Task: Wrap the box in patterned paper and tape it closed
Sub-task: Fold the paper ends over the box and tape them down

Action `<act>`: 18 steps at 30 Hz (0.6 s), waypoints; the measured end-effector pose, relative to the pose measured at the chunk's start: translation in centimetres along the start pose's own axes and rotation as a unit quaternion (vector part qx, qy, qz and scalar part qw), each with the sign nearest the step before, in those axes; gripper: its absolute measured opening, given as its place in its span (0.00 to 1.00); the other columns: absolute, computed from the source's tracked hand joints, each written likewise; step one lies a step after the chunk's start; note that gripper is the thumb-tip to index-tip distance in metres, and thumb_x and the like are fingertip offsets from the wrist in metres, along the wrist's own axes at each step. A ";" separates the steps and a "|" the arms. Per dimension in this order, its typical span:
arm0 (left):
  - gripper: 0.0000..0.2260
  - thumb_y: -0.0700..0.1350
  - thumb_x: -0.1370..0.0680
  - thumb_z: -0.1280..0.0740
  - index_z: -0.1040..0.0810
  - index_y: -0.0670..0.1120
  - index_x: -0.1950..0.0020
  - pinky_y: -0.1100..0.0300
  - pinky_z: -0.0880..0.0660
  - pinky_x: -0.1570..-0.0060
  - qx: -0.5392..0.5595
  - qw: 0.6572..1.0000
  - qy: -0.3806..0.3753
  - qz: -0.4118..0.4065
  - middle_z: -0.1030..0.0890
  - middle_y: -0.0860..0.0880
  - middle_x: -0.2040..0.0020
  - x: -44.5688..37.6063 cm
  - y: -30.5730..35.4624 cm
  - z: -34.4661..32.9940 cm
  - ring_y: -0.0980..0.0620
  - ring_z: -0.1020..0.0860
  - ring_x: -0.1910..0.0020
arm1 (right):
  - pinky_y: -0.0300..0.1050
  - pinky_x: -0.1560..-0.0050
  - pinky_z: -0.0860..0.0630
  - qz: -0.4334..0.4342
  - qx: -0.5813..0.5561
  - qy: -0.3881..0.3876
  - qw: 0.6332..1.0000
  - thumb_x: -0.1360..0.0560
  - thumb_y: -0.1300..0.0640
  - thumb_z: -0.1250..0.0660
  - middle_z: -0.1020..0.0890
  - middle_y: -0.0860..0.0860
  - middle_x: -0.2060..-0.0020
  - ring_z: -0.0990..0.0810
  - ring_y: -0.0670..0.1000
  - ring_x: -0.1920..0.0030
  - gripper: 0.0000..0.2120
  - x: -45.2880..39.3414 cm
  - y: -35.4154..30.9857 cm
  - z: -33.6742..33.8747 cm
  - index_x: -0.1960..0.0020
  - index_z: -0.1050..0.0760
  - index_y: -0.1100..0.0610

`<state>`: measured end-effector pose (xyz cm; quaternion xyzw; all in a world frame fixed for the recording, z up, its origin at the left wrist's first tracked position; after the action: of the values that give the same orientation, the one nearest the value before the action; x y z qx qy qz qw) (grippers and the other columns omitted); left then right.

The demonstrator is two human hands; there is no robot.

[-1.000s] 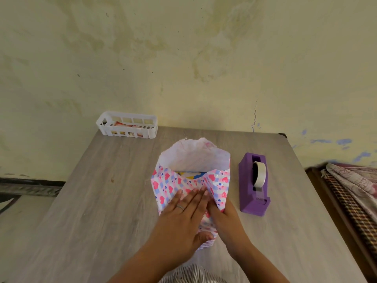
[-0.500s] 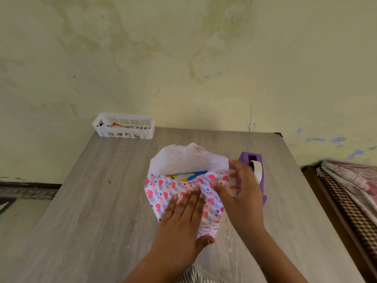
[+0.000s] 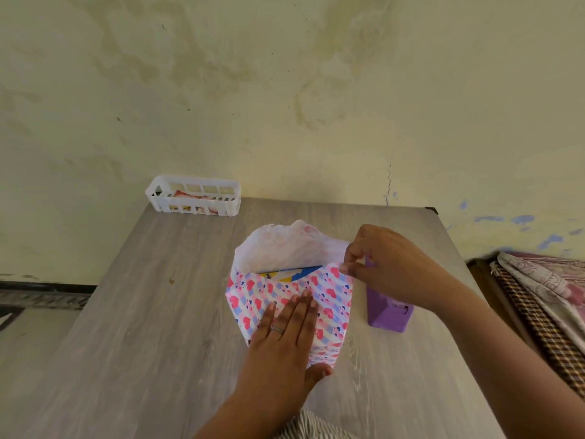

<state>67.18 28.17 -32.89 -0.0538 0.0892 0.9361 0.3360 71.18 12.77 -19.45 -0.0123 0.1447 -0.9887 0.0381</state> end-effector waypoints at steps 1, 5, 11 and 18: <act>0.35 0.68 0.29 0.49 0.27 0.46 0.32 0.48 0.32 0.34 0.002 1.000 0.003 0.000 0.25 0.49 0.34 0.0 0.0 0.0 0.50 0.25 0.37 | 0.33 0.64 0.38 -0.001 -0.013 -0.002 1.000 0.26 0.47 0.32 0.28 0.45 0.59 0.30 0.42 0.62 0.08 -0.3 0.0 0.1 0.55 0.19 0.51; 0.35 0.67 0.29 0.49 0.28 0.45 0.32 0.45 0.30 0.39 0.000 1.000 0.022 -0.003 0.24 0.48 0.34 0.0 -0.1 0.3 0.50 0.24 0.37 | 0.30 0.65 0.37 -0.035 -0.084 0.083 0.992 0.27 0.50 0.30 0.27 0.43 0.61 0.29 0.42 0.63 0.05 -0.1 0.4 1.0 0.59 0.25 0.48; 0.34 0.64 0.28 0.46 0.34 0.44 0.30 0.45 0.37 0.34 0.000 0.999 0.049 -0.008 0.28 0.47 0.31 0.1 0.0 0.5 0.49 0.28 0.33 | 0.41 0.40 0.27 -0.178 -0.241 0.117 0.947 0.32 0.46 0.26 0.31 0.43 0.36 0.29 0.45 0.36 0.40 3.7 0.1 -6.0 0.28 0.43 0.50; 0.44 0.55 0.42 0.21 0.35 0.41 0.32 0.44 0.34 0.34 -0.055 0.992 0.102 -0.046 0.24 0.44 0.35 -0.3 0.8 0.8 0.46 0.24 0.37 | 0.46 0.55 0.22 -0.172 -0.300 0.153 0.926 0.19 0.57 0.43 0.22 0.43 0.59 0.22 0.46 0.60 0.14 3.3 0.9 -9.4 0.37 0.32 0.43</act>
<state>66.90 27.52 -31.92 -0.1712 0.0686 0.9126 0.3649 67.65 14.33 -28.62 0.1035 0.4347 -0.8801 -0.1607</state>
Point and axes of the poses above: each hand's wrist, its own x-axis away from the middle knuckle, its own z-axis out of the back of the hand, y = z × x, the point moved 6 cm from there along -x, towards the middle knuckle
